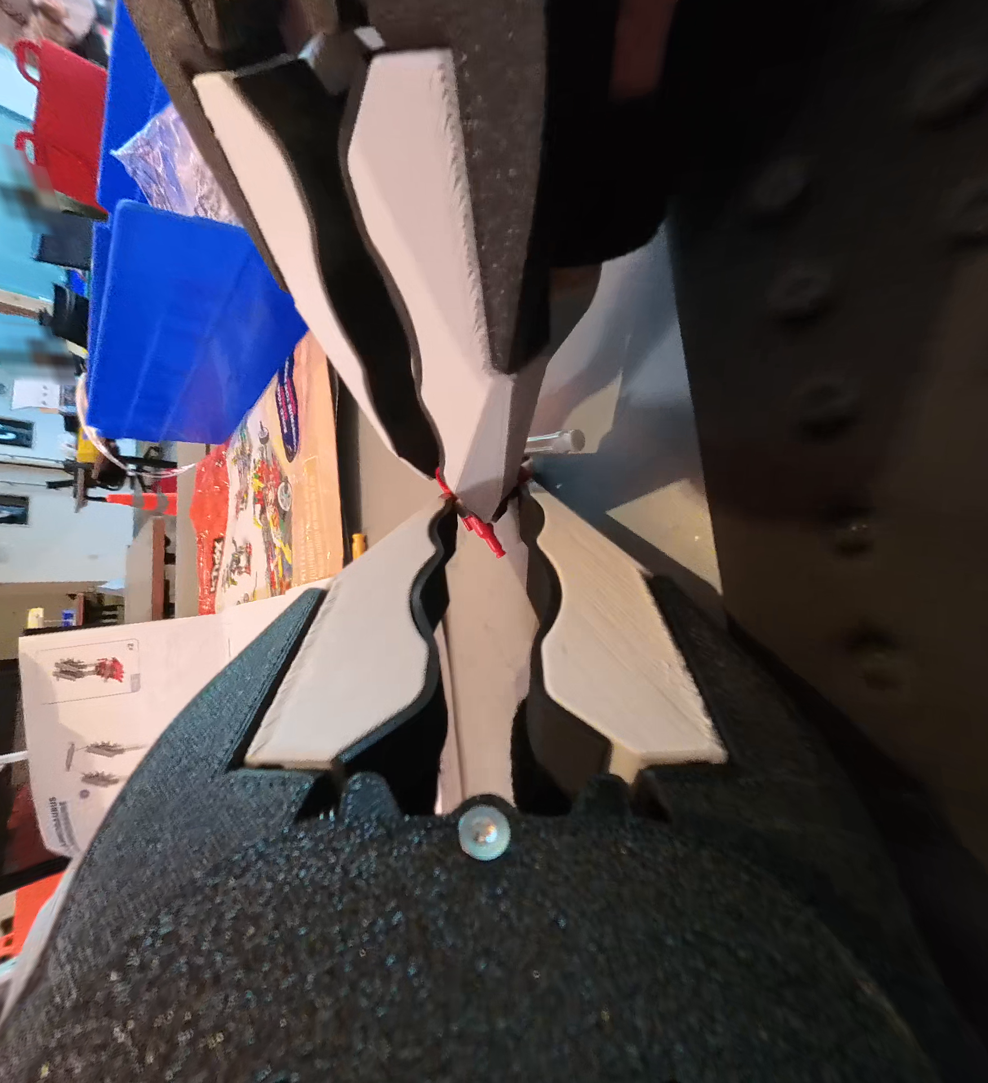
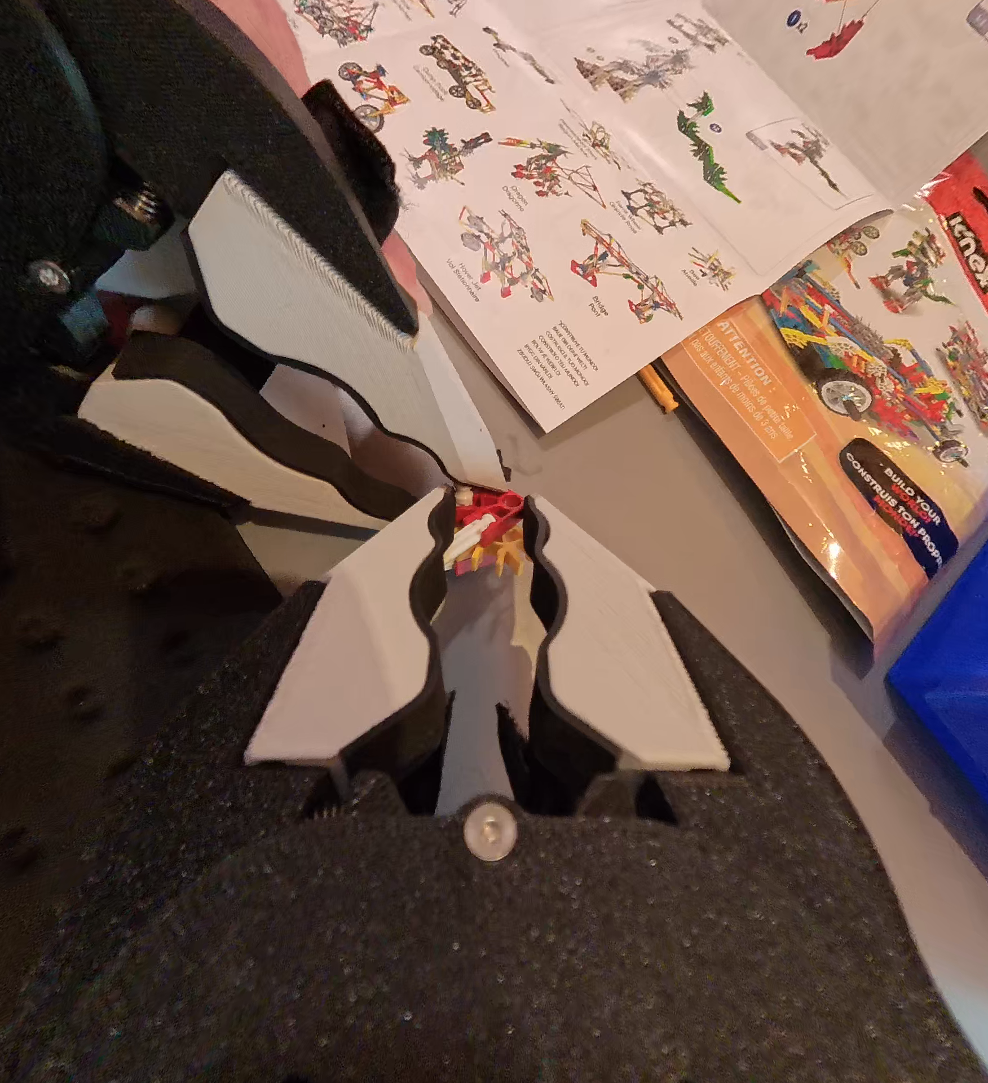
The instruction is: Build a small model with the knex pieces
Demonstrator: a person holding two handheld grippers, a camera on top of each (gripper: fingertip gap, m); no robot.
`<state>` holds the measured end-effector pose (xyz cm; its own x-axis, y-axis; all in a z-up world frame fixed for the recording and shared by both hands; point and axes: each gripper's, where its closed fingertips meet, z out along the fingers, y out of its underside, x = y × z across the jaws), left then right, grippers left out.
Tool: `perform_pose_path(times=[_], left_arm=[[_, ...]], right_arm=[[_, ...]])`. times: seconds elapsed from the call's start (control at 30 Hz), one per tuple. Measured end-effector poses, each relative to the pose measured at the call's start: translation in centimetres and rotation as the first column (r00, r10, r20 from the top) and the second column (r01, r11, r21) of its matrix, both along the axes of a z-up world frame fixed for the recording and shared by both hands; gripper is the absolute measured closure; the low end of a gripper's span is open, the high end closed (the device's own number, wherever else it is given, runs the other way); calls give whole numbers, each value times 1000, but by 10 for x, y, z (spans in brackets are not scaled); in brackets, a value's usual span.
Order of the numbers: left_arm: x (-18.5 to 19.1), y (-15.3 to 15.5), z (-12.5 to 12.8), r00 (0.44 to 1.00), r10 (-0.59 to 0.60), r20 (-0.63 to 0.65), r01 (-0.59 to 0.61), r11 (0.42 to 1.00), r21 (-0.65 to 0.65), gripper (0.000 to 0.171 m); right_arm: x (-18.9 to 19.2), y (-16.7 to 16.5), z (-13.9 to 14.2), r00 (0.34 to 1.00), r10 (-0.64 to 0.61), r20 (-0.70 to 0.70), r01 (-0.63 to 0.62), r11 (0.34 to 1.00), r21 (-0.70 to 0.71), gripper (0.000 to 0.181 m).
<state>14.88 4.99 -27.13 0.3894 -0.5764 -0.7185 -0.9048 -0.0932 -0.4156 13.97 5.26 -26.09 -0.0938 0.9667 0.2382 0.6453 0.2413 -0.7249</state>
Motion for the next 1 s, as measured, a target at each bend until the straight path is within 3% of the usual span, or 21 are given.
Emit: perform_pose_path(times=[0.13, 0.2, 0.27, 0.37, 0.6, 0.9, 1.0], left_arm=[[-5, 2, 8, 998, -15, 58, 15, 1000, -2, 150], [-6, -2, 7, 994, -28, 107, 35, 997, -64, 149], [-15, 2, 12, 993, -17, 119, 23, 999, -47, 142], [-12, -5, 14, 981, -65, 184, 82, 993, -85, 147], [9, -13, 25, 963, -157, 218, 172, 984, -51, 149], [33, -23, 9, 950, -232, 211, 254, 964, -82, 150], [35, -23, 6, 950, -237, 202, 257, 963, -82, 151]], right_arm=[[1, 1, 6, 998, 9, -55, -7, 999, 32, 159], [0, 0, 6, 998, 21, -57, -15, 994, 111, 158], [0, -1, 7, 997, 34, -62, -21, 978, 206, 158], [2, -7, 13, 993, 66, -100, -41, 971, 234, 158], [20, -17, 30, 987, 93, -133, -61, 972, 227, 158], [37, -29, 16, 984, 73, -161, -73, 997, 7, 157], [40, -29, 13, 986, 76, -148, -75, 997, 13, 157]])
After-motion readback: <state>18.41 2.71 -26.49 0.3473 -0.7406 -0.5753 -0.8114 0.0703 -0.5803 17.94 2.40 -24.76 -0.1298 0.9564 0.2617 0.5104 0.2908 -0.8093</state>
